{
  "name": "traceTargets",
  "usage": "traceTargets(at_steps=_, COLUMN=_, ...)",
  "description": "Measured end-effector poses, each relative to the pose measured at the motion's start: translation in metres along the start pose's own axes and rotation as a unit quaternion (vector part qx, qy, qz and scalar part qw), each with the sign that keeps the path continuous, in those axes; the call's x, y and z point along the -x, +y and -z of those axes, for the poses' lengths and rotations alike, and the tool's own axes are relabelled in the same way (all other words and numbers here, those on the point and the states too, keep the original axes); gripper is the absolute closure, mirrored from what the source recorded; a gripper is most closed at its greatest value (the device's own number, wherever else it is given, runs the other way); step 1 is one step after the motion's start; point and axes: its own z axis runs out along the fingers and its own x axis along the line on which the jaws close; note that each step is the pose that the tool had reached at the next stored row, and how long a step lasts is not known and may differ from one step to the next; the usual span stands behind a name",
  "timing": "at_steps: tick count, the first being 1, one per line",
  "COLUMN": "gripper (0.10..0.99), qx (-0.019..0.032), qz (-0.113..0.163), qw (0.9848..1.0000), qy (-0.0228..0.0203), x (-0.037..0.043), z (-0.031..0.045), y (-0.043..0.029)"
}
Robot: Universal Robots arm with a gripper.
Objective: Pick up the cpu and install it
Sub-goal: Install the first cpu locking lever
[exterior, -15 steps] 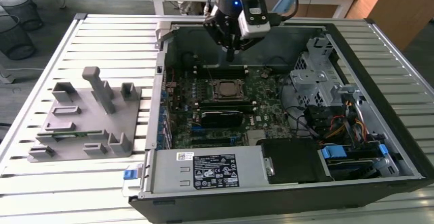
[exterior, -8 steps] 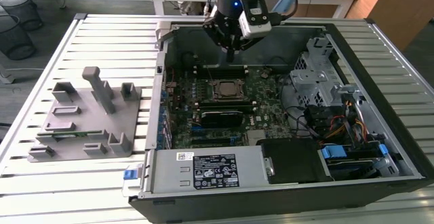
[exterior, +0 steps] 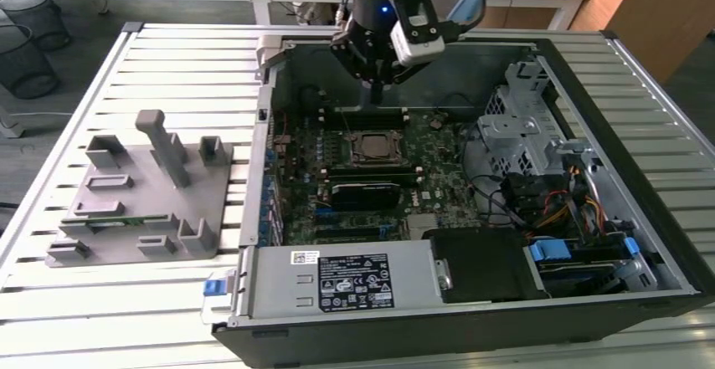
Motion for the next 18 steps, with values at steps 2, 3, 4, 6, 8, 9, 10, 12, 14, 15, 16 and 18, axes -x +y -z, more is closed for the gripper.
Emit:
traceTargets(at_steps=2, gripper=0.980, qx=0.0000, qz=0.018, qw=0.9998, qy=0.0002, x=0.0000, z=-0.0008, y=0.0000)
traceTargets(at_steps=3, gripper=0.980, qx=0.0000, qz=0.027, qw=0.9996, qy=0.0003, x=0.0000, z=-0.0011, y=0.0000)
traceTargets(at_steps=4, gripper=0.980, qx=0.0001, qz=0.034, qw=0.9994, qy=0.0003, x=0.0000, z=-0.0015, y=0.0000)
traceTargets(at_steps=6, gripper=0.980, qx=0.0002, qz=0.040, qw=0.9992, qy=0.0002, x=-0.0015, z=-0.0026, y=-0.0003)
traceTargets(at_steps=8, gripper=0.980, qx=0.0003, qz=0.041, qw=0.9992, qy=-0.0010, x=-0.0065, z=-0.0035, y=-0.0014)
traceTargets(at_steps=9, gripper=0.980, qx=0.0005, qz=0.041, qw=0.9992, qy=-0.0019, x=-0.0097, z=-0.0039, y=-0.0020)
traceTargets(at_steps=10, gripper=0.980, qx=0.0007, qz=0.041, qw=0.9992, qy=-0.0029, x=-0.0132, z=-0.0042, y=-0.0027)
traceTargets(at_steps=12, gripper=0.980, qx=0.0010, qz=0.041, qw=0.9992, qy=-0.0051, x=-0.0207, z=-0.0048, y=-0.0042)
traceTargets(at_steps=14, gripper=0.980, qx=0.0013, qz=0.041, qw=0.9992, qy=-0.0068, x=-0.0271, z=-0.0052, y=-0.0055)
traceTargets(at_steps=15, gripper=0.980, qx=0.0015, qz=0.041, qw=0.9991, qy=-0.0078, x=-0.0301, z=-0.0056, y=-0.0061)
traceTargets(at_steps=16, gripper=0.980, qx=0.0016, qz=0.041, qw=0.9991, qy=-0.0088, x=-0.0329, z=-0.0059, y=-0.0067)
traceTargets(at_steps=18, gripper=0.980, qx=0.0019, qz=0.041, qw=0.9991, qy=-0.0102, x=-0.0368, z=-0.0067, y=-0.0074)
